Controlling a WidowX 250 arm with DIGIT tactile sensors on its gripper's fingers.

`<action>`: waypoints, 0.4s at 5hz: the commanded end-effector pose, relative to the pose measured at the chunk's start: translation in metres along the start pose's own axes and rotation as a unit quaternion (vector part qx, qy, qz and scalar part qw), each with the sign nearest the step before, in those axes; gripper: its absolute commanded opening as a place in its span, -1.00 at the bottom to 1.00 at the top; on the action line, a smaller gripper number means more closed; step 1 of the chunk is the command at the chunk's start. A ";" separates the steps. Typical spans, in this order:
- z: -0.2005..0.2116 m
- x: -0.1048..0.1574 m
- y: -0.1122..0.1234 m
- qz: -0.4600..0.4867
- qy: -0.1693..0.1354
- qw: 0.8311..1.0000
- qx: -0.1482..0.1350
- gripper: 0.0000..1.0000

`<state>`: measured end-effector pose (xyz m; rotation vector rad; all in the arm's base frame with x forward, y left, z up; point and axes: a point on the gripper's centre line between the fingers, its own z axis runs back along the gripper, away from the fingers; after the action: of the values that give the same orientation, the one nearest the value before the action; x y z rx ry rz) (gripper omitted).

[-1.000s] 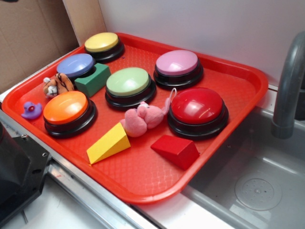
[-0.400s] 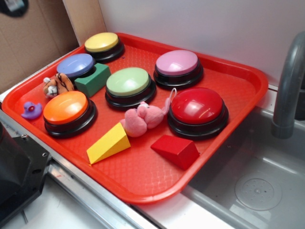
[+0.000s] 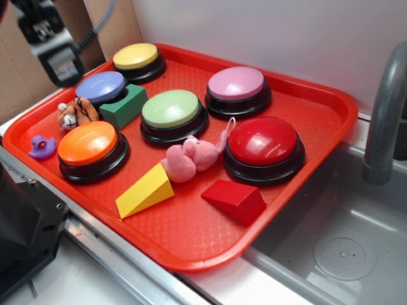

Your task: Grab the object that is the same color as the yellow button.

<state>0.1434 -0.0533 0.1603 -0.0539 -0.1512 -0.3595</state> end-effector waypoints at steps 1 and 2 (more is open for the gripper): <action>-0.058 0.020 -0.022 -0.037 0.001 0.999 0.014 1.00; -0.088 0.021 -0.029 -0.043 0.023 0.999 0.007 1.00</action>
<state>0.1625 -0.0897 0.0732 -0.0166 -0.0806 -0.4329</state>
